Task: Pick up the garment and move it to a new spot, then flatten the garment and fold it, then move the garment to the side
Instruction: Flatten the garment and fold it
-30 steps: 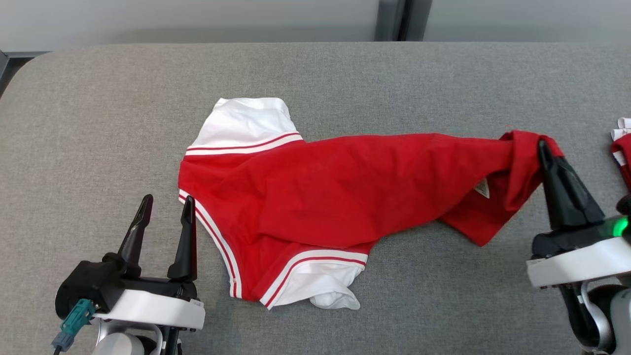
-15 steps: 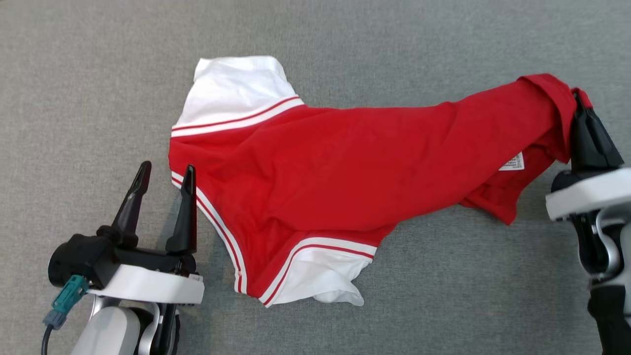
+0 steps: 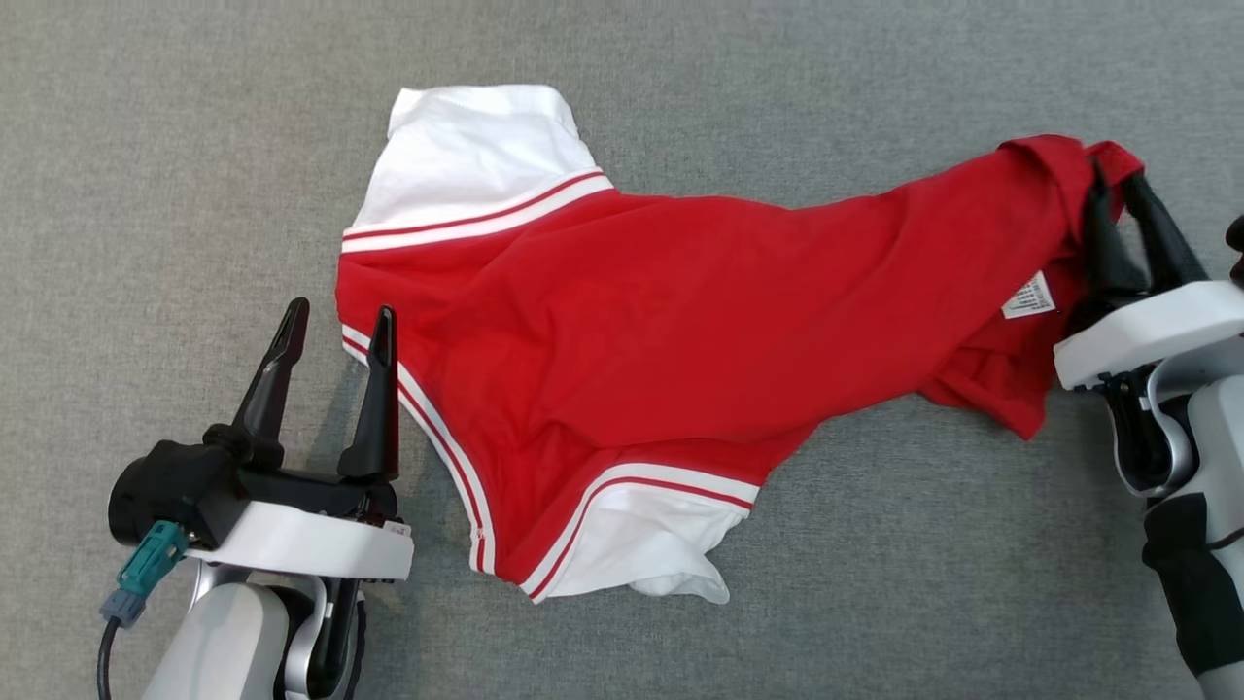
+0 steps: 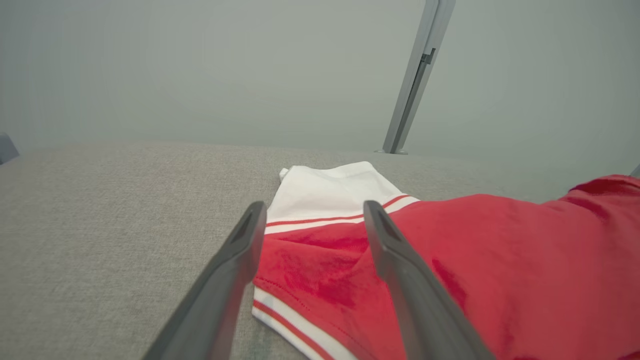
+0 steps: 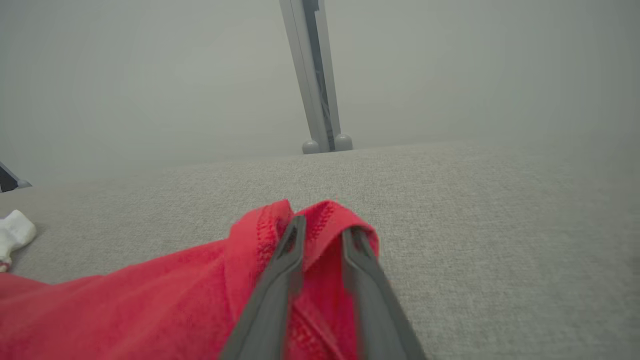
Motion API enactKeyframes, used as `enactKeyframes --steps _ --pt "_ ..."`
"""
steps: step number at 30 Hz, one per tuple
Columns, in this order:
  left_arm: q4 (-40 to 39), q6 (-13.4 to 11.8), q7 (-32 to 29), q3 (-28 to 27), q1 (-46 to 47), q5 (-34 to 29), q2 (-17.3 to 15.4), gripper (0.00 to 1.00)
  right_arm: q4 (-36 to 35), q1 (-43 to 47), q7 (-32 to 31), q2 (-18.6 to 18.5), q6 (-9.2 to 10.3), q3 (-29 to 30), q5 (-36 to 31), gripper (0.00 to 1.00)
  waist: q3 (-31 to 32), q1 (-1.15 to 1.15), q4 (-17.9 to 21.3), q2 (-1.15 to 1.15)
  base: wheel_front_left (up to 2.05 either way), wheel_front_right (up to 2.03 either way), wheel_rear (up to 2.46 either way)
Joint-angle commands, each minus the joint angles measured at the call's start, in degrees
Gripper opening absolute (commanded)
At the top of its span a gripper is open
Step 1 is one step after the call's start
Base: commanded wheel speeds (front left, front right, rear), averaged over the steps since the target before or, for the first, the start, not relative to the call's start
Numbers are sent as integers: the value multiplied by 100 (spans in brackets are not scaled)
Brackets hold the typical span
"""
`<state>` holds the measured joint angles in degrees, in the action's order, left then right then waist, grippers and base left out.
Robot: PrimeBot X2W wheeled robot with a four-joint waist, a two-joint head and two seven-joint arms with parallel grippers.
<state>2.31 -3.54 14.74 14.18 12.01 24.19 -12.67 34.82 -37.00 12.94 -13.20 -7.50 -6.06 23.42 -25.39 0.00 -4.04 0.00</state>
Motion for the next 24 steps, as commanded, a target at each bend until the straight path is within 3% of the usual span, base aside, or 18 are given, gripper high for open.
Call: enactKeyframes --steps 1,9,16,24 --pt "25 10 34 -34 0 -16 -13 100 47 118 100 -67 1 -6 45 100 115 0 57 0 0 0 0" --pt "95 -30 42 -110 -216 -68 -10 100 -527 965 232 -68 1 164 -123 100 644 0 236 0 0 0 0" --pt "86 -94 46 -150 -542 -92 -26 100 -1657 1942 221 98 1 455 -552 100 1159 0 372 0 0 0 0" --pt "25 -191 31 -146 -976 -76 -58 100 -2954 3015 -281 335 1 663 -927 100 1610 0 438 0 0 0 0"
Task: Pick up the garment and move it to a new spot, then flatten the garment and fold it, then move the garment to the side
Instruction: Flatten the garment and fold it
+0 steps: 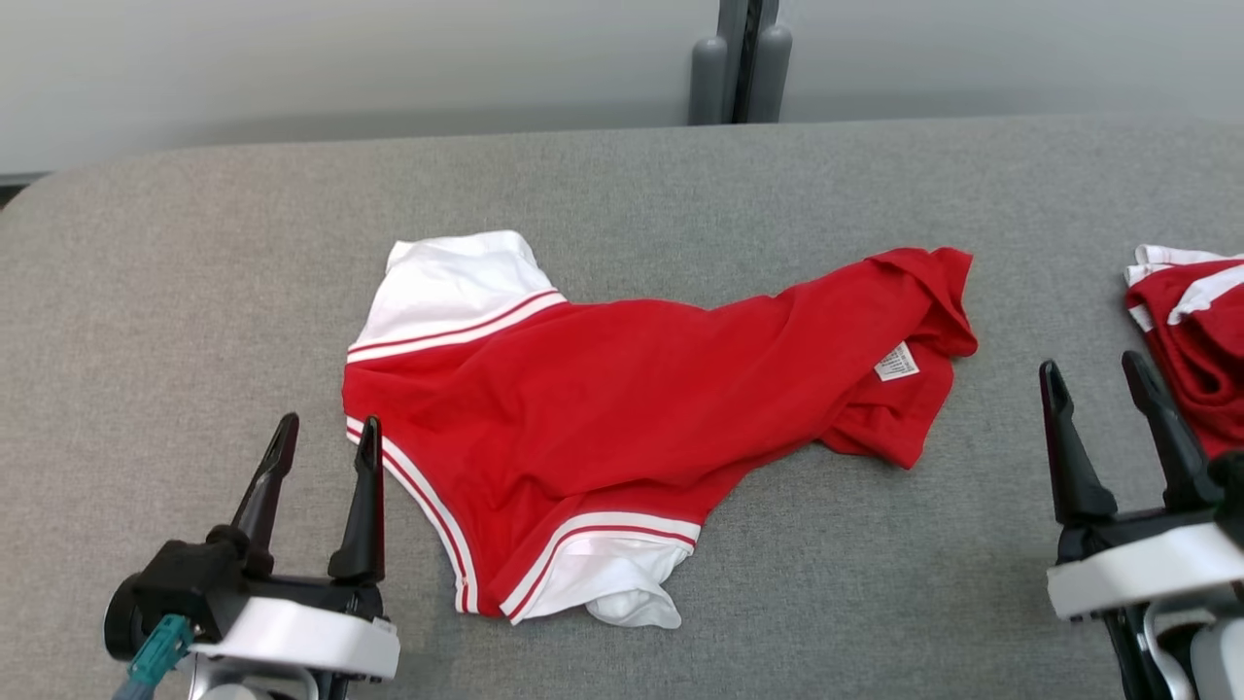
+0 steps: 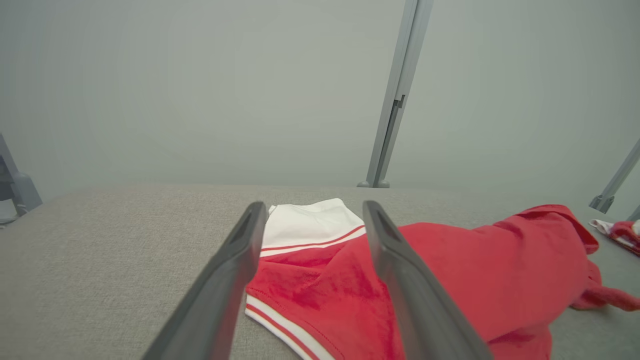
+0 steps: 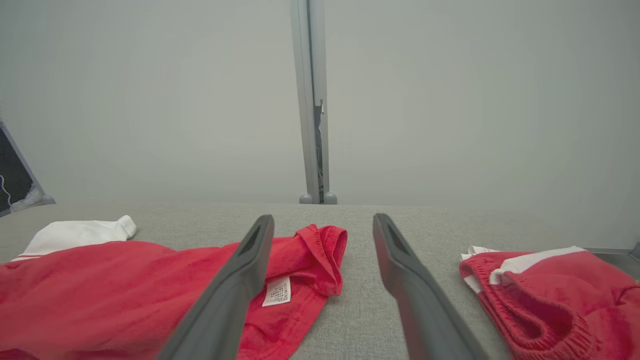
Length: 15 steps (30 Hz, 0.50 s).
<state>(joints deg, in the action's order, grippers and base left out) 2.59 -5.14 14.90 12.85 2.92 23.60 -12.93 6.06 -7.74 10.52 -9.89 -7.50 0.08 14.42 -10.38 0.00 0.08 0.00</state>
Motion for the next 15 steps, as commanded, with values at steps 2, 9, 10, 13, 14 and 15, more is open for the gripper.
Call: enactKeyframes --steps 2,9,10,13,14,15 --pt "-25 -65 -9 -10 -168 -6 -40 100 -378 333 -167 78 1 90 -93 100 188 0 27 0 0 0 0" --pt "-138 -138 -102 8 -396 44 -77 100 -1058 900 -483 297 1 267 -195 100 304 0 26 0 0 0 0" --pt "-138 -138 -102 8 -396 44 -77 100 -1058 900 -483 297 1 267 -195 100 304 0 26 0 0 0 0" --pt "-168 -147 -118 29 -445 52 -82 100 -1189 988 -552 340 1 308 -208 100 309 0 22 0 0 0 0" --pt "-183 -149 -131 33 -450 51 -85 100 -1228 1012 -566 349 1 323 -215 100 306 0 21 0 0 0 0" --pt "-193 -152 -139 39 -450 51 -87 100 -1242 1030 -574 362 1 333 -215 100 302 0 18 0 0 0 0"
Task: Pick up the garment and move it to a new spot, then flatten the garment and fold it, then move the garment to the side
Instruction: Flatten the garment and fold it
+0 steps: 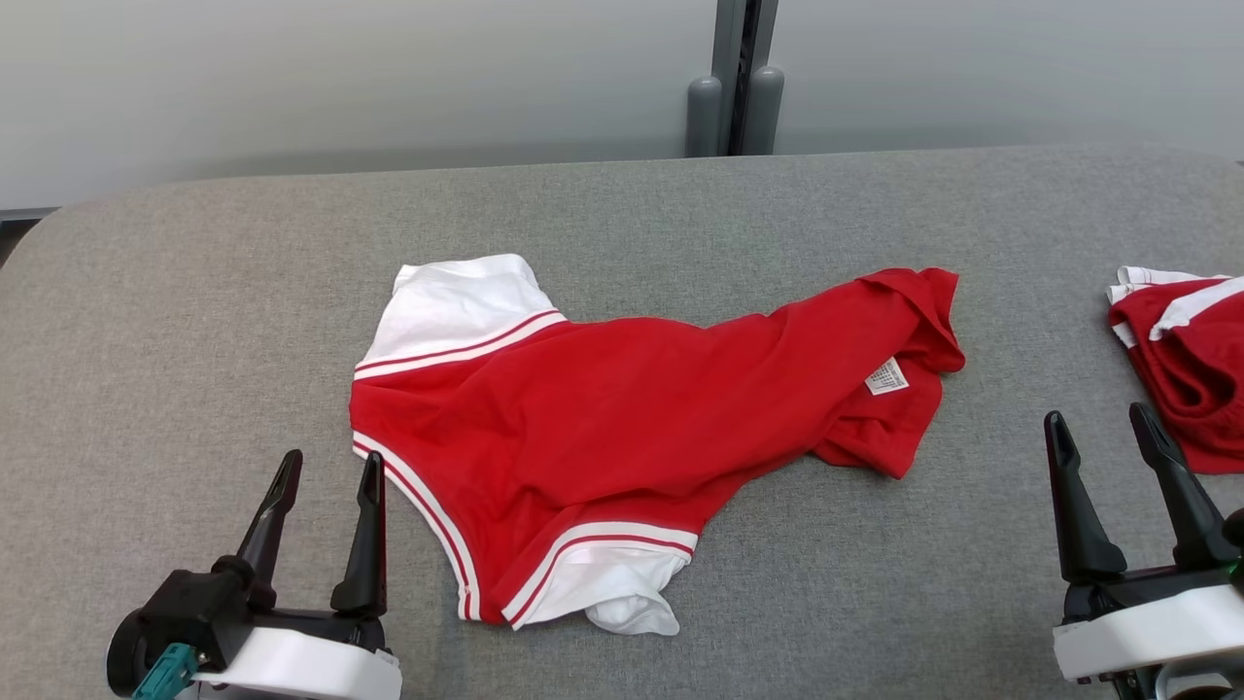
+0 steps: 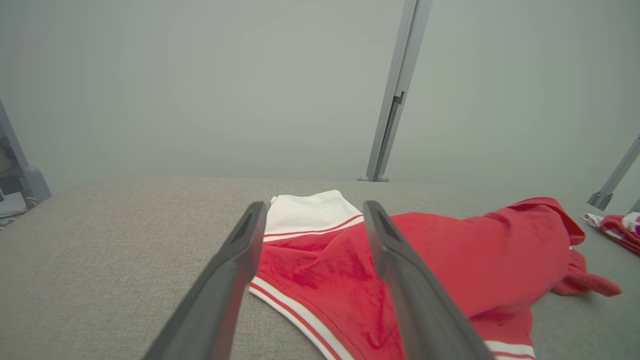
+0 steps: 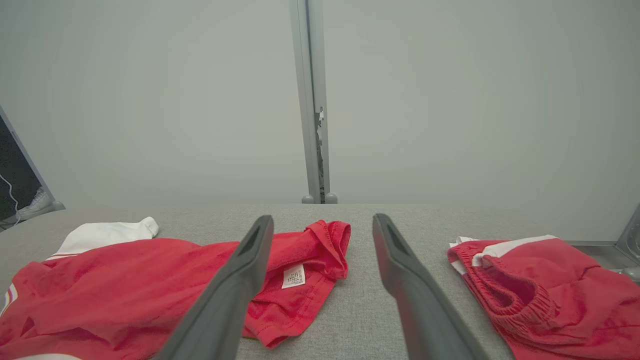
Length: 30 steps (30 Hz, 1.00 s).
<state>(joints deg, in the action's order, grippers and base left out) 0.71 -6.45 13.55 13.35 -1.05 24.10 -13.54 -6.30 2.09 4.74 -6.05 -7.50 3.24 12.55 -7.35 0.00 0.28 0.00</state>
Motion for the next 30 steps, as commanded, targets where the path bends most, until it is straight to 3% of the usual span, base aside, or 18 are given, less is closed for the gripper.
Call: enactKeyframes --steps 1,10,19,27,28,29,30 --pt "-17 -22 -8 -6 -49 3 -29 100 -19 61 -9 -12 1 24 -32 100 -6 0 -4 0 0 0 0" --pt "-127 69 -156 147 51 80 -4 100 -117 41 -50 32 1 32 -28 100 -50 0 -34 0 0 0 0" --pt "205 670 -1057 1069 125 319 213 100 -83 -59 -18 39 1 -57 37 100 -230 0 7 0 0 0 0" --pt "966 707 -1426 1248 302 419 318 100 -26 -119 53 82 1 -85 81 100 -380 0 121 0 0 0 0" --pt "1007 733 -1434 1253 338 419 303 58 -22 -122 56 87 1 -84 84 100 -389 0 130 0 0 0 0" --pt "1019 775 -1422 1262 382 430 284 0 -13 -125 60 90 1 -84 87 100 -397 0 140 0 0 0 0" --pt "1016 821 -1425 1283 428 413 248 0 -3 -132 65 93 1 -80 90 100 -400 0 146 0 0 0 0"
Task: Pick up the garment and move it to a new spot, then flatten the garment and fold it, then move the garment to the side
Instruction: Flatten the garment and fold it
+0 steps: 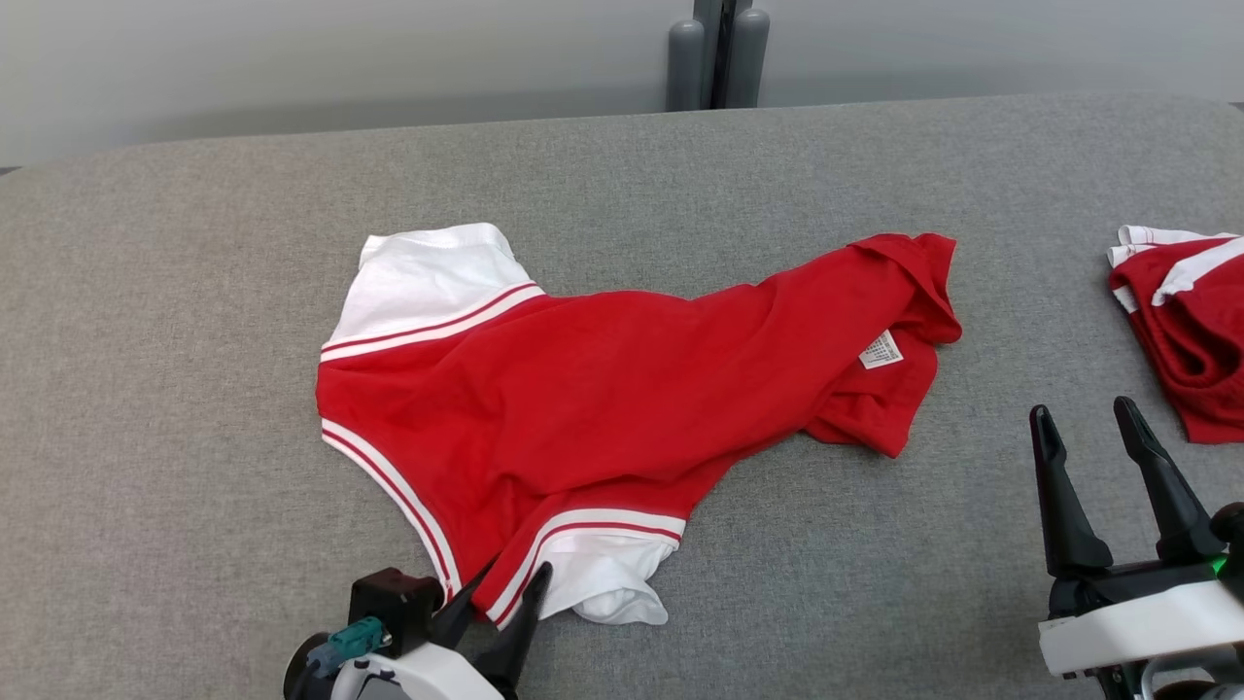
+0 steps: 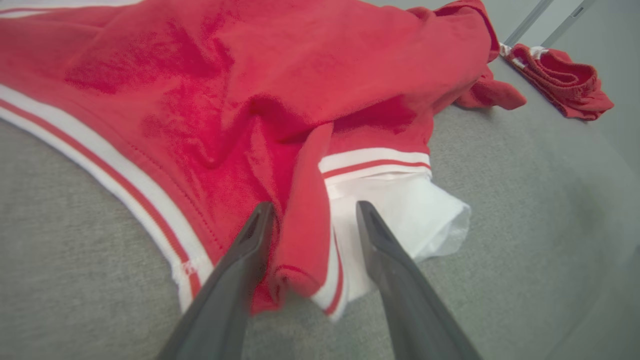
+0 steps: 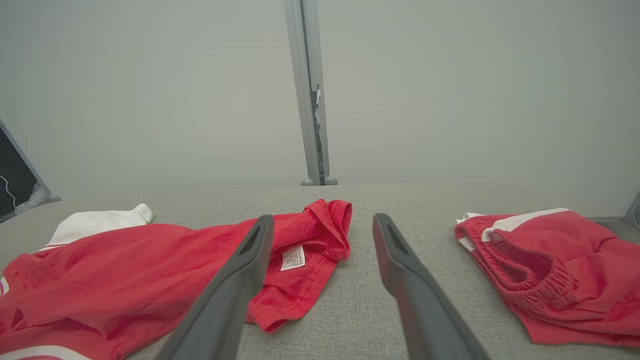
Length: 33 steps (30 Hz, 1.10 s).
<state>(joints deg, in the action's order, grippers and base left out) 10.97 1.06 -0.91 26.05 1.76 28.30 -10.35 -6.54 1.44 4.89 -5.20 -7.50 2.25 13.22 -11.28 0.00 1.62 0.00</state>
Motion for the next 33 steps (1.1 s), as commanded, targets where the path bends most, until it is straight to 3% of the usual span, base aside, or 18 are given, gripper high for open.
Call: enactKeyframes --steps 1,9,15,25,33 --pt "-50 94 47 25 179 -33 -94 0 30 -73 48 13 1 23 30 100 -7 0 16 0 0 0 0" --pt "-952 309 20 331 319 -312 -321 0 97 -53 95 35 1 94 46 100 55 0 -17 0 0 0 0" --pt "-2358 438 -243 484 359 -354 -653 0 173 -32 140 51 1 118 103 100 178 0 -68 0 0 0 0" --pt "-4014 118 -702 -82 124 7 -1064 0 145 125 180 100 1 264 145 100 214 0 -163 0 0 0 0" --pt "-3888 -131 -730 -535 4 267 -1166 0 63 -6 152 109 1 289 143 100 14 0 -140 0 0 0 0"
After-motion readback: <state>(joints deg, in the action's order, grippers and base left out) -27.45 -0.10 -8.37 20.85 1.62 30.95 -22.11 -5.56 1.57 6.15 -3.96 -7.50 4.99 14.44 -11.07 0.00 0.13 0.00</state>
